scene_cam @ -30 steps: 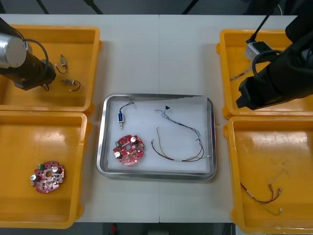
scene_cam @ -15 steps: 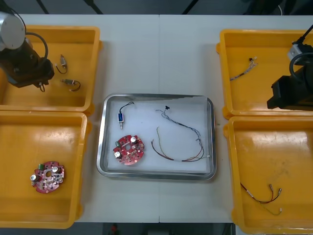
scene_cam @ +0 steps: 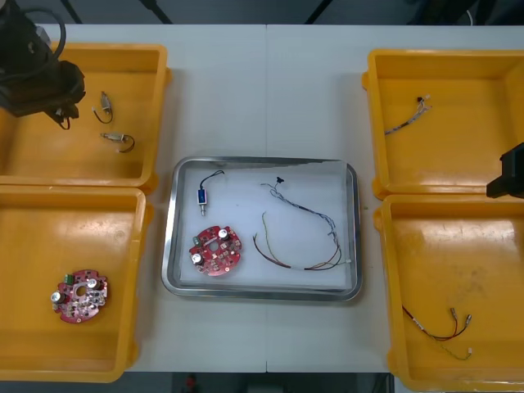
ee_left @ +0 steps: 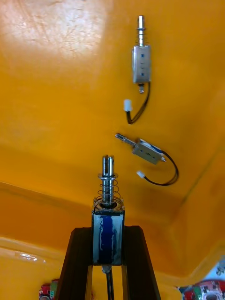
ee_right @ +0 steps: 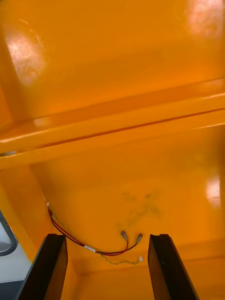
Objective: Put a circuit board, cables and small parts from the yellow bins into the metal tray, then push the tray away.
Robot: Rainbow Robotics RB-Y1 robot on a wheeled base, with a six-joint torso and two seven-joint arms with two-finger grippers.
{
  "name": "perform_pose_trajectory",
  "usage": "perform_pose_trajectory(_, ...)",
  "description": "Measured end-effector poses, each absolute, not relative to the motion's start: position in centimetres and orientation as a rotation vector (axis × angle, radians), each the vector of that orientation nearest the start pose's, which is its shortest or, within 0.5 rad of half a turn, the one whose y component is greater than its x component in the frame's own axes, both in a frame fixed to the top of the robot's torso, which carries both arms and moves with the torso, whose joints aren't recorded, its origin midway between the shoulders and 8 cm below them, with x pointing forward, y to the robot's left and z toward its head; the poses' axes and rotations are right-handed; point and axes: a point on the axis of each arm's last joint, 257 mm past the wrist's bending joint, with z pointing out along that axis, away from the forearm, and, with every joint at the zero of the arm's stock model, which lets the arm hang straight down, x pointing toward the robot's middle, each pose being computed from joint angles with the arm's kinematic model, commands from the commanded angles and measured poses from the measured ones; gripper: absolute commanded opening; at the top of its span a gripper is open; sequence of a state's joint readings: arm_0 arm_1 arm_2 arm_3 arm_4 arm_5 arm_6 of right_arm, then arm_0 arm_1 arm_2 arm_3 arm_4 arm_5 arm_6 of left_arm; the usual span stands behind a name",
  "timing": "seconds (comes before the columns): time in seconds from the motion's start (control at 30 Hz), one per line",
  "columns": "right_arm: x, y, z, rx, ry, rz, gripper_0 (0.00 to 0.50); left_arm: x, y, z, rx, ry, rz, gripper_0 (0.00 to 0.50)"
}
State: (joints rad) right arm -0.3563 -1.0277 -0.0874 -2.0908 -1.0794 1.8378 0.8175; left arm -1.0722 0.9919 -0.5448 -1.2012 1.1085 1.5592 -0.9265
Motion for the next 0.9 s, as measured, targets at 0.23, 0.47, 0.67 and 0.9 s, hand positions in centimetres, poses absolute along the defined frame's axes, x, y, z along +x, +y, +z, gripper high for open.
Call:
perform_pose_trajectory(0.23, 39.4, -34.5, -14.6, 0.239, 2.724, 0.096, 0.5, 54.3, 32.5, -9.6, -0.348, 2.729, -0.058, 0.0)
perform_pose_trajectory(0.47, 39.2, -35.9, -15.7, 0.162, 2.73, 0.027, 0.5, 53.6, 29.2, -8.6, -0.328, 2.709, -0.108, 0.0)
perform_pose_trajectory(0.67, 38.9, -36.4, -16.9, 0.129, 2.732, 0.015, 0.5, 52.6, 25.5, -8.7, -0.527, 2.689, -0.177, 0.0)
perform_pose_trajectory(0.9, 38.6, -36.8, -17.9, 0.146, 2.736, 0.011, 0.5, 51.7, 19.4, -10.0, -0.458, 2.636, -0.202, 0.003)
